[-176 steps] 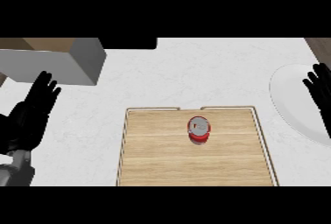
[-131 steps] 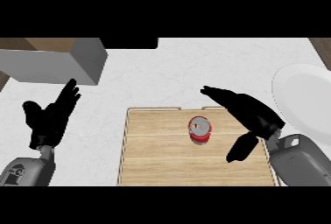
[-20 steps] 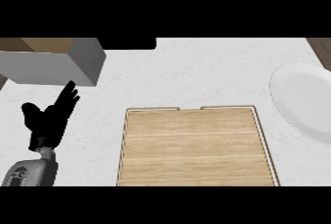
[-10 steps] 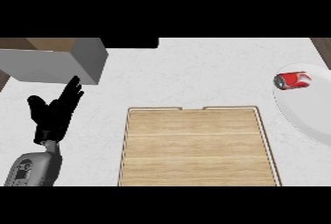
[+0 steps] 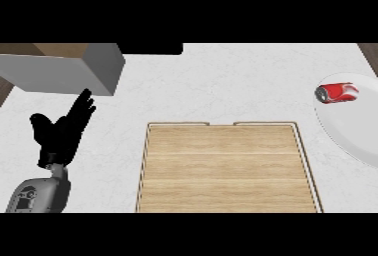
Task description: Pick the can from the tray and place it in the plate
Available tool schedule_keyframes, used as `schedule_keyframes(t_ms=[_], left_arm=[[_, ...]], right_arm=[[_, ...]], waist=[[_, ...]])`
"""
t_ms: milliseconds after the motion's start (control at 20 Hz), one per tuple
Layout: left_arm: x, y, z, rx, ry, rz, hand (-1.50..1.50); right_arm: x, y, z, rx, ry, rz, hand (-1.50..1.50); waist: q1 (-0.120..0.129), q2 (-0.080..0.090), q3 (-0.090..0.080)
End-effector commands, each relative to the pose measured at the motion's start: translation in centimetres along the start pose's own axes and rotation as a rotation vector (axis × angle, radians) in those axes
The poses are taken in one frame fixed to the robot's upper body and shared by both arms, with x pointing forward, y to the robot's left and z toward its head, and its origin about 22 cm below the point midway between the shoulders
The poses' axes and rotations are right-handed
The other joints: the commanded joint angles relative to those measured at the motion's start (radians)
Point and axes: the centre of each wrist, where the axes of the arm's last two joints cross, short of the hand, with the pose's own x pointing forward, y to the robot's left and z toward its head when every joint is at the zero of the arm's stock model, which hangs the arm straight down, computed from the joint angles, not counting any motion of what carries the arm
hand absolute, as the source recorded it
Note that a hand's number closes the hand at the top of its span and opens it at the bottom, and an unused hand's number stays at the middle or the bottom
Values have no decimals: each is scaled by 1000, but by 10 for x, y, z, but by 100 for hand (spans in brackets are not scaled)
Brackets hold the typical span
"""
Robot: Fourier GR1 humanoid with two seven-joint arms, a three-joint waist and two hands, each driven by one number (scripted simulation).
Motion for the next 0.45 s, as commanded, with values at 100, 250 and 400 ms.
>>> schedule_keyframes(t_ms=[100, 250, 400], left_arm=[[5, 4, 5, -29, -5, -3, 0], [-6, -14, -1, -2, -14, 9, 0], [-3, 0, -5, -11, -13, -4, 0]], right_arm=[[5, -19, 9, 31, -41, -16, -150], [-4, -14, 14, 39, 5, 20, -150], [0, -34, 30, 54, 5, 26, -150]], waist=[[11, 2, 1], [5, 2, 1], [4, 4, 2]])
